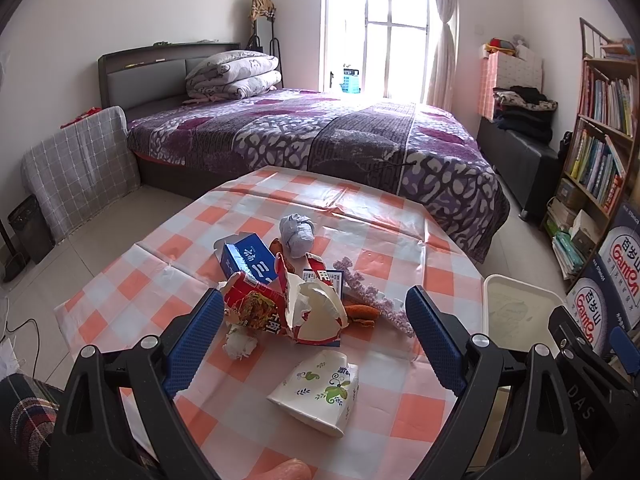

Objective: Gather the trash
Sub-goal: 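Move both tools toward the trash on the checked table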

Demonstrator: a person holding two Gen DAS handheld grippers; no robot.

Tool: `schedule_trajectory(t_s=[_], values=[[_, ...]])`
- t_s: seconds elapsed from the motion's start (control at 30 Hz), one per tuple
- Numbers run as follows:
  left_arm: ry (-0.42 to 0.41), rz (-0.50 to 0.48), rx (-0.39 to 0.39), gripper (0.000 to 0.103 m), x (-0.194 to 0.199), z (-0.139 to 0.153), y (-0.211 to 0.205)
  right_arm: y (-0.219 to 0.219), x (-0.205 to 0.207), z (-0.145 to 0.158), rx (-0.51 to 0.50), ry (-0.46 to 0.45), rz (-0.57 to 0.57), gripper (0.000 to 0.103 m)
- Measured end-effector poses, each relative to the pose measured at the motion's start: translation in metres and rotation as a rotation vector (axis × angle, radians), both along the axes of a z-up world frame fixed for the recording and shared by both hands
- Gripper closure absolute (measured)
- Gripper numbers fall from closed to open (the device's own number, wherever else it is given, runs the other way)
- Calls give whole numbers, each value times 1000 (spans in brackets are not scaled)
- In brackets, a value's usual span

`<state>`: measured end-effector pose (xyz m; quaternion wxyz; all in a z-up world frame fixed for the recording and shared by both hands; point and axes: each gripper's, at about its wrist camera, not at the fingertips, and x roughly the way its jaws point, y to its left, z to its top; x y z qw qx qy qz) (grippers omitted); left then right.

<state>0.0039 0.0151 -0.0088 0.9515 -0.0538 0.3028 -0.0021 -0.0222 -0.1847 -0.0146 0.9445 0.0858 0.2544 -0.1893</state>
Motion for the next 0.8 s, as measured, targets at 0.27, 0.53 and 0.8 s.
schedule_trajectory(t_s=[0.27,0.53,0.8], values=[[6,1,-7,13,0,-5,3,1,2,-4,-6,-1,0,7],[107,-5,-49,14,15,-13,10,5,16,-15,37,59,6,7],[223,1,-149,14,55,-15,45,6,56,-3,105,279,78,7]])
